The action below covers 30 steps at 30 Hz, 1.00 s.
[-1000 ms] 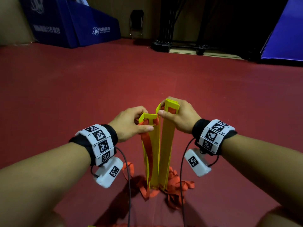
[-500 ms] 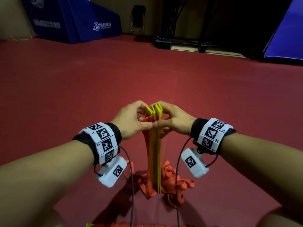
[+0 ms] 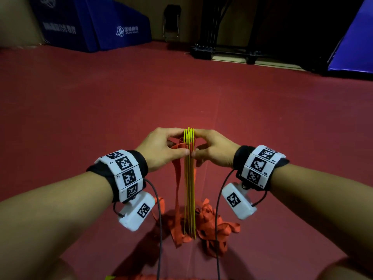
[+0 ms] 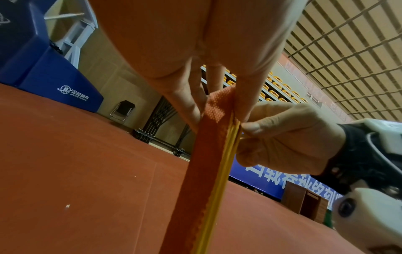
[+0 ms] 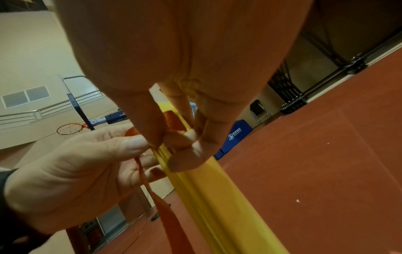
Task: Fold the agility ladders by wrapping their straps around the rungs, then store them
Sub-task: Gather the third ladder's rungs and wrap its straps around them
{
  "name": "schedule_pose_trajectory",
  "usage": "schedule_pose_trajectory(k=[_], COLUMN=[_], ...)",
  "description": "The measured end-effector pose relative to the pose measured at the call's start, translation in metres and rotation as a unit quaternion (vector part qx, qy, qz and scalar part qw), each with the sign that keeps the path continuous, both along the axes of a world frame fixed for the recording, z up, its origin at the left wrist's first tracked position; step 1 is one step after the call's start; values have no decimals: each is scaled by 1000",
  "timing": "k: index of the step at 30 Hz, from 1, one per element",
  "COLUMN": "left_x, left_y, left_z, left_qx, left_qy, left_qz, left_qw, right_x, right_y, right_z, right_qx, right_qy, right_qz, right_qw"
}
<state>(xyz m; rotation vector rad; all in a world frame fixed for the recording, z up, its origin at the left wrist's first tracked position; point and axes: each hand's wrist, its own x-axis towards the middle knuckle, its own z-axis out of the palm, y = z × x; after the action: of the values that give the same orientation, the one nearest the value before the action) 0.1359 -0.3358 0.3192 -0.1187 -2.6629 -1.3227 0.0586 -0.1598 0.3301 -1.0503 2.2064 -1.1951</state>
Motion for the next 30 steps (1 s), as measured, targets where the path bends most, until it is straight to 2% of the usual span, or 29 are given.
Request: schedule_pose_trajectory(k=[5, 9, 15, 20, 23, 25, 27, 30], left_x=[0, 0, -3, -2, -3, -4, -3, -1], left_y=[1, 2, 0, 5, 8, 7, 8, 11], left_z=[-2, -2, 0, 8, 8, 7, 6, 10], left_qx=[3, 55, 17, -10, -8, -26, -79, -162], left_qy=[3, -14, -8, -14, -8, -8, -16, 13], left_qz=[-2, -13, 76, 81, 61, 35, 22, 42], left_qw=[1000, 998, 997, 997, 998, 999, 997, 986], right_x=[-1, -6, -18, -16, -15, -12, -10, -7], right_y=[1, 1, 1, 1, -3, -5, -6, -11], right_z=[-3, -6, -15, -19, -25, -26, -27, -29], right_qx=[10, 15, 3, -18, -27, -27, -19, 4], right_qy=[9, 80, 95, 69, 82, 100, 112, 129], right_qz=[-13, -51, -139, -144, -109, -107, -117, -100], right_qw=[1000, 995, 986, 987, 990, 989, 987, 987])
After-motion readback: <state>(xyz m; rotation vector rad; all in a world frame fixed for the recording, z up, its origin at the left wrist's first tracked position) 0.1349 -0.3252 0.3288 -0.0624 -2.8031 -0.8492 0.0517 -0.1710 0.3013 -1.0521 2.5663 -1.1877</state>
